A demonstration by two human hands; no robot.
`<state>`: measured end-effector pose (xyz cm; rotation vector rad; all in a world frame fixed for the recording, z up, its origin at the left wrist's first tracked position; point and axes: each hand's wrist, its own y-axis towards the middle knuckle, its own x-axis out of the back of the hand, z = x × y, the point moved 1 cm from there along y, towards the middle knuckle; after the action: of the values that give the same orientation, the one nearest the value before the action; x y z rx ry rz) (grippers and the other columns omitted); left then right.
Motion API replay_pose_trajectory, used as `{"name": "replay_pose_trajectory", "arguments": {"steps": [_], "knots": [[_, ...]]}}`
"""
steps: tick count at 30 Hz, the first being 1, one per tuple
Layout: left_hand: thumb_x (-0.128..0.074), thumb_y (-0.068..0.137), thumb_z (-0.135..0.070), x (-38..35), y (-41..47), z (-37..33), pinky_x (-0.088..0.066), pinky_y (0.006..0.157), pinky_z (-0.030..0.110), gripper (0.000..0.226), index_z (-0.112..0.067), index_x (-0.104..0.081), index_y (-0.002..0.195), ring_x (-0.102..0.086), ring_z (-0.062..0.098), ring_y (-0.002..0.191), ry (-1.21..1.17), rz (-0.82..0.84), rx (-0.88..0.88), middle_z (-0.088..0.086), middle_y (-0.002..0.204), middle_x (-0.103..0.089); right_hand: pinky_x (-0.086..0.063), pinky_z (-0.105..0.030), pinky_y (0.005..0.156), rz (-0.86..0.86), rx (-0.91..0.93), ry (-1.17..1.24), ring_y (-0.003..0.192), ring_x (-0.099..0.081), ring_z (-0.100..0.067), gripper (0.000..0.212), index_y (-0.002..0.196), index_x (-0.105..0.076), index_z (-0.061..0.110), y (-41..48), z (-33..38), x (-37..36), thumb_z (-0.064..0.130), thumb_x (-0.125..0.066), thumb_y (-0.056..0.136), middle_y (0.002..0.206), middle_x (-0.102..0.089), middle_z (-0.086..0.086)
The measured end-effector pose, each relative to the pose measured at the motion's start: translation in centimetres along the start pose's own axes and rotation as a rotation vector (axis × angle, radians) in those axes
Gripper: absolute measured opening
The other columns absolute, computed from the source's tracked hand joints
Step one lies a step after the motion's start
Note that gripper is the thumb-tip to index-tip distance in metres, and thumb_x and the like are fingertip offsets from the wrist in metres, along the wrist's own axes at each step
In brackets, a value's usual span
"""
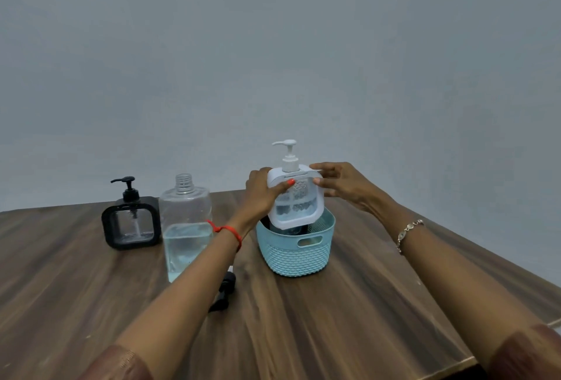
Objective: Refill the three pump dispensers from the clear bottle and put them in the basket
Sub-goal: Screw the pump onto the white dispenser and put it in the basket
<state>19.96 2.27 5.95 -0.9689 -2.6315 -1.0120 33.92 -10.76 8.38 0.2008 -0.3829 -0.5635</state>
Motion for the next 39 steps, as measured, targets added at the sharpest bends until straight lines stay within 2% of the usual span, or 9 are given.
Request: {"name": "replay_pose_trajectory", "arguments": {"steps": [7,9,11,15,21,25,28,34,39], "knots": [[-0.069,0.083,-0.027,-1.5,-0.1,2.5,-0.048,0.086,0.045,0.028,-0.009,-0.064,0.104,-0.057,0.028,0.096,0.117,0.037,0.003,0.011,0.098,-0.065,-0.05,-0.018,0.085,0.16,-0.003,-0.26,0.112,-0.055,-0.019,0.041,0.128,-0.051,0.002,1.6,-3.3,0.2,0.0,-0.058,0.088,0.126,-0.058,-0.013],[-0.073,0.078,-0.023,-1.6,-0.4,2.7,-0.05,0.075,0.03,0.029,-0.004,-0.067,0.1,-0.058,0.015,0.081,0.115,0.02,0.01,0.003,0.084,-0.064,-0.043,-0.028,0.099,0.216,-0.018,-0.347,0.117,-0.052,-0.021,0.041,0.13,-0.051,0.007,2.1,-3.8,0.2,0.002,-0.056,0.089,0.129,-0.057,-0.009],[-0.075,0.076,-0.018,-1.8,-0.6,2.9,-0.05,0.072,0.029,0.028,-0.005,-0.07,0.1,-0.061,0.012,0.077,0.093,0.031,-0.001,0.005,0.086,-0.069,-0.038,-0.035,0.103,0.245,-0.044,-0.413,0.119,-0.049,-0.022,0.04,0.13,-0.051,0.01,2.6,-4.2,0.2,0.007,-0.056,0.09,0.129,-0.056,-0.009],[-0.079,0.071,-0.016,-1.9,-0.6,3.7,-0.049,0.07,0.042,0.029,0.002,-0.071,0.093,-0.064,0.027,0.079,0.119,0.017,0.039,0.022,0.09,-0.07,-0.037,-0.034,0.1,0.237,-0.09,-0.452,0.121,-0.045,-0.024,0.041,0.128,-0.051,0.009,3.1,-4.9,0.1,0.008,-0.059,0.088,0.129,-0.053,-0.011],[-0.086,0.059,-0.025,-2.1,-0.3,4.2,-0.028,0.054,0.03,0.04,0.008,-0.064,0.068,-0.04,0.017,0.06,0.259,-0.027,0.107,0.013,0.061,-0.048,-0.036,-0.032,0.09,0.23,-0.071,-0.49,0.115,-0.045,-0.022,0.037,0.121,-0.056,0.011,3.3,-6.0,-0.1,0.007,-0.062,0.085,0.125,-0.054,-0.01],[-0.087,0.058,-0.025,-2.2,-0.2,4.2,-0.027,0.051,0.03,0.042,0.008,-0.062,0.064,-0.037,0.016,0.057,0.304,-0.03,0.124,0.013,0.06,-0.045,-0.034,-0.034,0.093,0.236,-0.058,-0.49,0.116,-0.044,-0.022,0.036,0.12,-0.057,0.01,3.5,-6.4,0.0,0.007,-0.062,0.084,0.125,-0.054,-0.009],[-0.087,0.057,-0.022,-2.3,-0.1,4.2,-0.023,0.043,0.02,0.041,0.001,-0.054,0.058,-0.031,0.012,0.051,0.31,-0.02,0.126,0.011,0.058,-0.04,-0.034,-0.036,0.095,0.233,-0.063,-0.501,0.117,-0.042,-0.023,0.036,0.118,-0.058,0.012,3.8,-6.6,0.1,0.008,-0.064,0.083,0.127,-0.053,-0.008],[-0.086,0.061,-0.019,-2.8,-0.3,4.3,-0.024,0.046,0.021,0.038,0.008,-0.062,0.073,-0.041,0.017,0.061,0.312,-0.012,0.13,0.013,0.069,-0.048,-0.031,-0.032,0.092,0.253,-0.051,-0.496,0.109,-0.043,-0.018,0.032,0.113,-0.061,0.011,3.9,-6.8,0.2,0.008,-0.065,0.082,0.115,-0.056,-0.002],[-0.084,0.062,-0.021,-3.0,-0.1,4.2,-0.027,0.042,0.02,0.036,-0.001,-0.055,0.068,-0.033,0.007,0.052,0.374,0.009,0.103,0.002,0.06,-0.04,-0.034,-0.028,0.085,0.209,-0.033,-0.509,0.102,-0.047,-0.017,0.035,0.112,-0.065,0.014,3.6,-6.8,0.5,0.01,-0.071,0.078,0.11,-0.059,0.002]]}}
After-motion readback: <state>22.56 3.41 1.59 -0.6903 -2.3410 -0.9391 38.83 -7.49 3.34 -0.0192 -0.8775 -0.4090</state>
